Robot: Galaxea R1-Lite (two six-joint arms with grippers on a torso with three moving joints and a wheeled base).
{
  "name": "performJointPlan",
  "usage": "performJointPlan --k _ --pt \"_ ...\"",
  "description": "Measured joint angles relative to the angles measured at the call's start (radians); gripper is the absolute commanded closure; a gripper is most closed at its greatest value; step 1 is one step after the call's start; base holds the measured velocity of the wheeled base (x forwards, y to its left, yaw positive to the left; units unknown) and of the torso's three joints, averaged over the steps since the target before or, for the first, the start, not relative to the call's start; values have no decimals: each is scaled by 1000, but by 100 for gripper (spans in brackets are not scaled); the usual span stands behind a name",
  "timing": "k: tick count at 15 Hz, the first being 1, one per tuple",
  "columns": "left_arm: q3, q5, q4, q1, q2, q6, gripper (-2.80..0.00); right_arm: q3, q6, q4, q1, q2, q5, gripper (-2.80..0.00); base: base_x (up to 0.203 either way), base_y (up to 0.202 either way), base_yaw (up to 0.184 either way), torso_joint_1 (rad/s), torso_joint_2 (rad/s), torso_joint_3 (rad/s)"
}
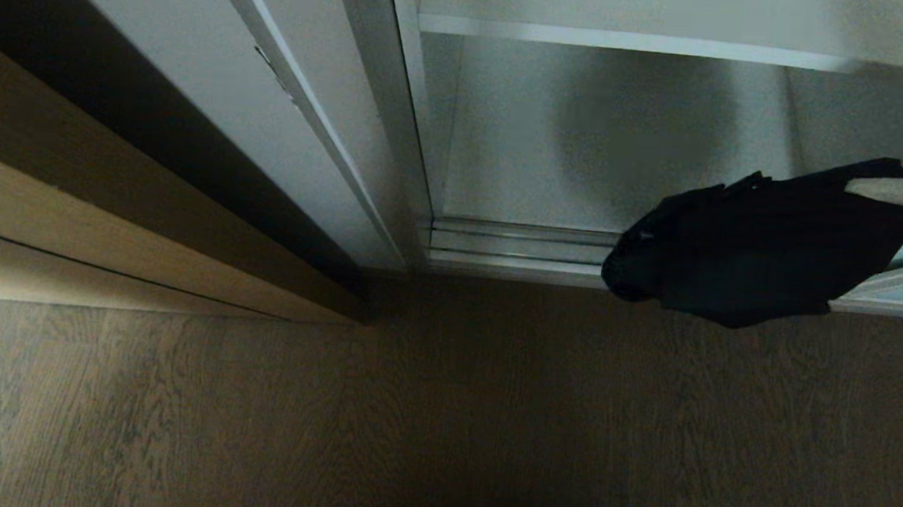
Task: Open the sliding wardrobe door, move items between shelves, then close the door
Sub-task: Place the bag on the lower shelf
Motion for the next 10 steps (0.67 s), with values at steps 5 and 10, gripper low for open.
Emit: performJointPlan --k 5,10 --pt "0 0 0 0 0 0 0 -84 7 -11 5 68 3 0 0 0 0 0 0 0" --pt "0 0 0 0 0 0 0 -213 8 -14 13 178 3 0 0 0 0 0 0 0"
